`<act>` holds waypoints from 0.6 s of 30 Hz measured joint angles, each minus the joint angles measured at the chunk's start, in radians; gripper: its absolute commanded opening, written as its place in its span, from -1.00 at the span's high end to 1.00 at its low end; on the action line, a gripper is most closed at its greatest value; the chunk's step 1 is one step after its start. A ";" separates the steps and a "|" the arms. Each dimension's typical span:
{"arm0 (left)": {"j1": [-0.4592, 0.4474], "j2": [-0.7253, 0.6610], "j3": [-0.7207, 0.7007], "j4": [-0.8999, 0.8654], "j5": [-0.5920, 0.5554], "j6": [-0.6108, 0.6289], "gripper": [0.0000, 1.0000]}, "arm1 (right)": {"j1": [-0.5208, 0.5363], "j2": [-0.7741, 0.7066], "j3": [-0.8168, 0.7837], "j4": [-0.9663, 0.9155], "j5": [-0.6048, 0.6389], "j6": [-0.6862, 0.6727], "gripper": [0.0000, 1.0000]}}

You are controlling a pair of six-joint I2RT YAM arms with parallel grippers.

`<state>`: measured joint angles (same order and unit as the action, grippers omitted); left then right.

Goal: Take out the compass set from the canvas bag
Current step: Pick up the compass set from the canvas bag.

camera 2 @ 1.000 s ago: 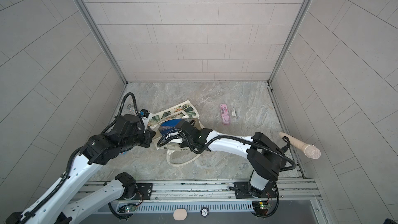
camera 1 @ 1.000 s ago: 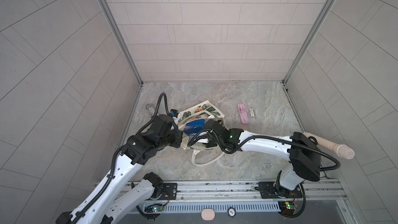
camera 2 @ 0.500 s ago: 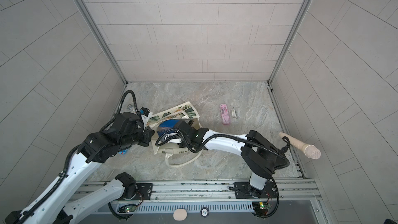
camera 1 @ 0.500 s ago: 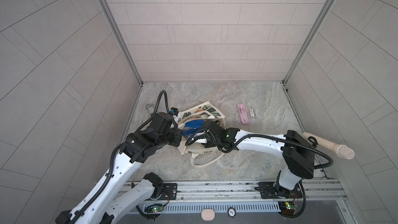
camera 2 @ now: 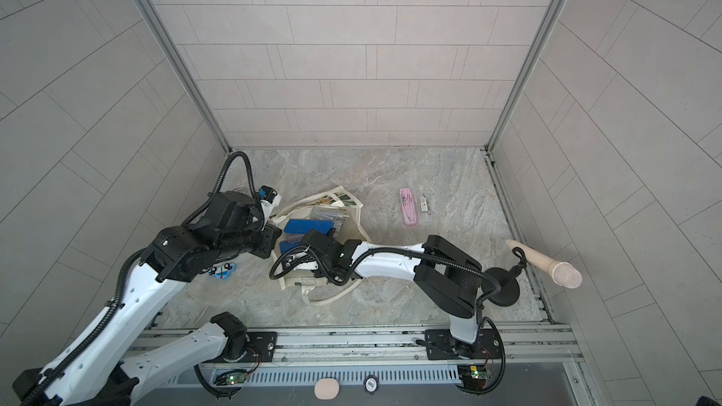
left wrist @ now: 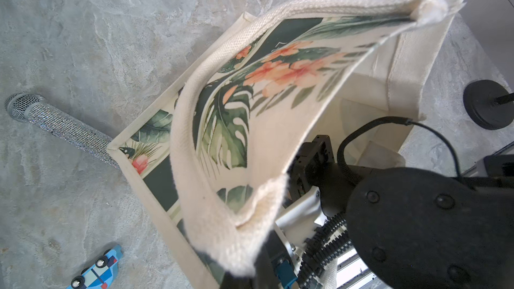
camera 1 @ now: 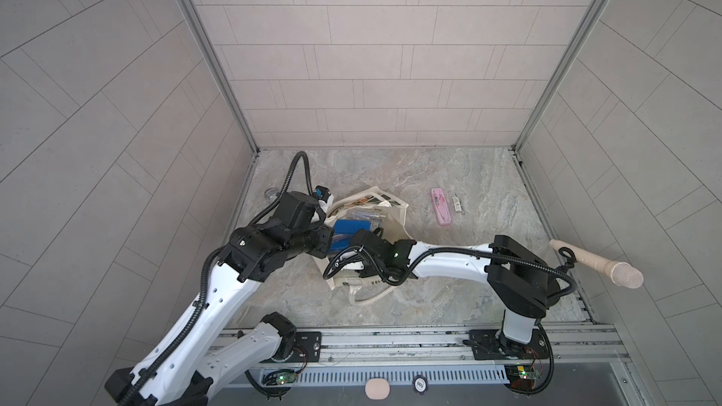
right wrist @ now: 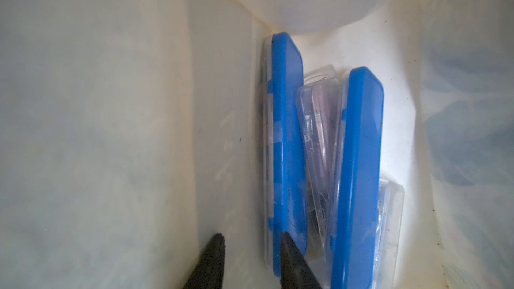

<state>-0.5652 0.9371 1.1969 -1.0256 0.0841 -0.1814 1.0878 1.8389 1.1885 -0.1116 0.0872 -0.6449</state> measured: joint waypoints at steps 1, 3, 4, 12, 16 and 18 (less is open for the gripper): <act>0.000 0.000 0.000 -0.001 0.000 0.000 1.00 | 0.002 0.003 -0.006 0.011 0.013 0.001 0.17; 0.000 0.000 0.000 -0.002 0.000 0.000 1.00 | 0.009 0.011 -0.012 0.032 0.043 0.003 0.12; 0.000 0.000 0.000 -0.003 0.000 0.000 1.00 | 0.012 0.018 -0.012 0.042 0.060 0.007 0.07; 0.000 -0.029 -0.065 0.013 0.018 0.003 1.00 | 0.018 0.101 0.003 0.109 0.171 0.017 -0.05; 0.000 -0.084 -0.127 0.040 0.042 0.002 1.00 | 0.018 0.135 0.015 0.125 0.211 0.014 -0.07; 0.000 -0.106 -0.140 0.044 0.051 0.002 1.00 | 0.018 0.149 0.021 0.132 0.232 0.009 -0.07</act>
<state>-0.5652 0.8310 1.0565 -0.9813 0.1356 -0.1791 1.1061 1.9881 1.2098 0.0208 0.3195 -0.6361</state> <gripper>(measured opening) 0.059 0.532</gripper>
